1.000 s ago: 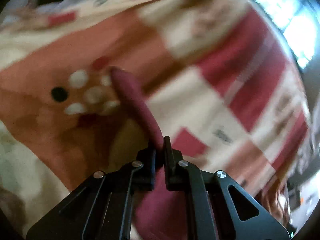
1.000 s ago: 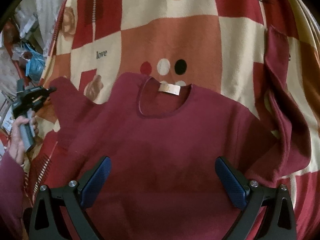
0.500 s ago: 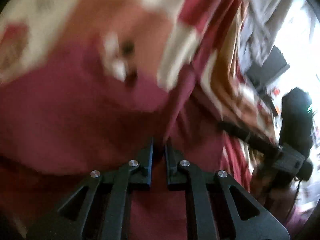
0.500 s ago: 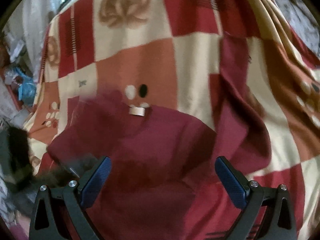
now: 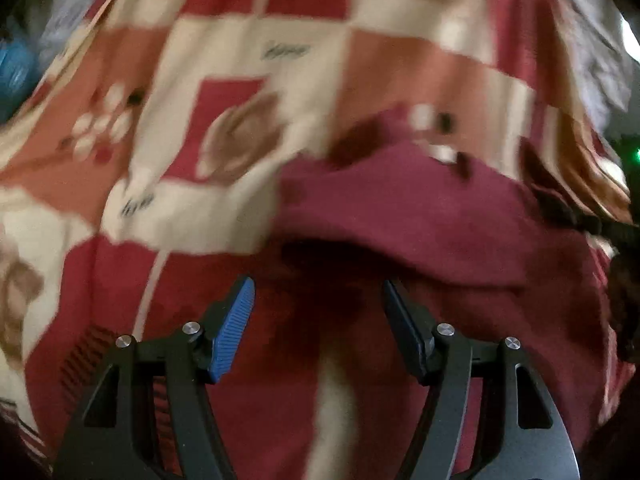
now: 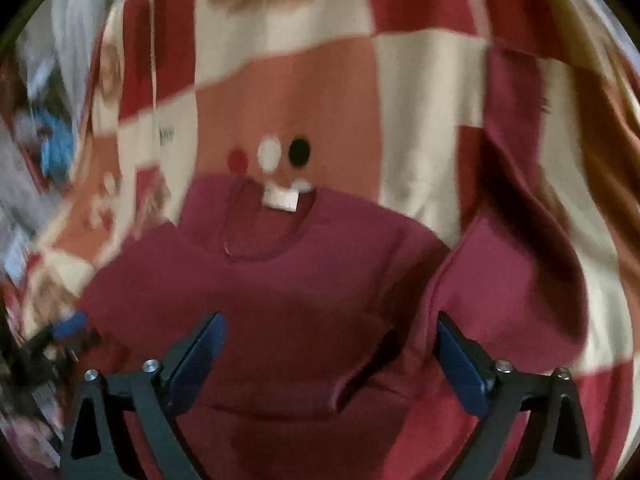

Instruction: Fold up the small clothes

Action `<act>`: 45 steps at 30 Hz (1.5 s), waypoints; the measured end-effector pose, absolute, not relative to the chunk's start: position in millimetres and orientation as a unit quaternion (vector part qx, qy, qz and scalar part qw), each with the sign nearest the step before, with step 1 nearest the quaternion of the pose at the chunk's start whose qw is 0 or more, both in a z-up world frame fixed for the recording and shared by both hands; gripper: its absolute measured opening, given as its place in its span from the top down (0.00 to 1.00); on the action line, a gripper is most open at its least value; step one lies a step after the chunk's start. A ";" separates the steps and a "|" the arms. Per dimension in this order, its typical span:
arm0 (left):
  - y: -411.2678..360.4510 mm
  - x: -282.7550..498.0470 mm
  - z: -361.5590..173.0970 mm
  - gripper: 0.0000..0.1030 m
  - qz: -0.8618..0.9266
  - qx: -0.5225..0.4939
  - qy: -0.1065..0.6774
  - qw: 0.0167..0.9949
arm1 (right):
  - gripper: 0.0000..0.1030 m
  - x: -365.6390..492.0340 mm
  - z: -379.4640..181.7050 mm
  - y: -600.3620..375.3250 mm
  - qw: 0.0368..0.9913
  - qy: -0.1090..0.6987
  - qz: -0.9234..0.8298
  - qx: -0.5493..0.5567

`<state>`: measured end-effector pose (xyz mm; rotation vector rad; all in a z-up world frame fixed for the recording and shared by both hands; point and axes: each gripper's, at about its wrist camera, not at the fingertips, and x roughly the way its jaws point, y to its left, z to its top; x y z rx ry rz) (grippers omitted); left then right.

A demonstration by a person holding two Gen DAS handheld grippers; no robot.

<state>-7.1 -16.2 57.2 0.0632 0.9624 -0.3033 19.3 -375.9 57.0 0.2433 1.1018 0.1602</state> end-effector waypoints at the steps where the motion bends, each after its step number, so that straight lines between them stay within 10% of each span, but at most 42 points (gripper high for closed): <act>1: -13.9 -0.5 48.1 0.35 -0.133 0.025 0.473 0.870 | 0.15 26.6 47.9 -369.6 0.834 0.541 0.066 0.085; 8: -11.2 2.8 29.0 0.35 -0.123 0.019 0.462 0.878 | 0.41 19.4 43.2 -356.6 0.825 0.556 0.090 -0.043; 15: -5.7 1.3 31.2 0.35 -0.125 0.004 0.458 0.880 | 0.28 21.3 104.3 -376.6 0.867 0.482 0.126 0.022; 20: -3.8 2.2 30.3 0.35 -0.127 -0.006 0.455 0.881 | 0.27 39.4 50.1 -334.8 0.822 0.539 0.180 -0.045; 23: -1.1 2.3 30.9 0.35 -0.128 -0.012 0.453 0.882 | 0.40 39.1 23.7 -333.4 0.820 0.542 0.181 -0.031; 26: 0.3 2.6 32.3 0.35 -0.124 -0.018 0.450 0.884 | 0.92 31.4 36.0 -333.3 0.829 0.530 0.175 -0.045; 27: 1.4 2.3 33.7 0.35 -0.120 -0.021 0.447 0.886 | 0.94 28.4 41.3 -333.1 0.831 0.525 0.177 -0.045; 42: -0.4 -5.2 43.0 0.36 -0.116 -0.023 0.454 0.883 | 0.92 33.5 56.9 -376.1 0.842 0.531 0.022 -0.090; 45: 2.4 -11.4 54.1 0.36 -0.138 -0.041 0.444 0.884 | 0.56 35.6 90.4 -366.3 0.869 0.491 0.069 -0.014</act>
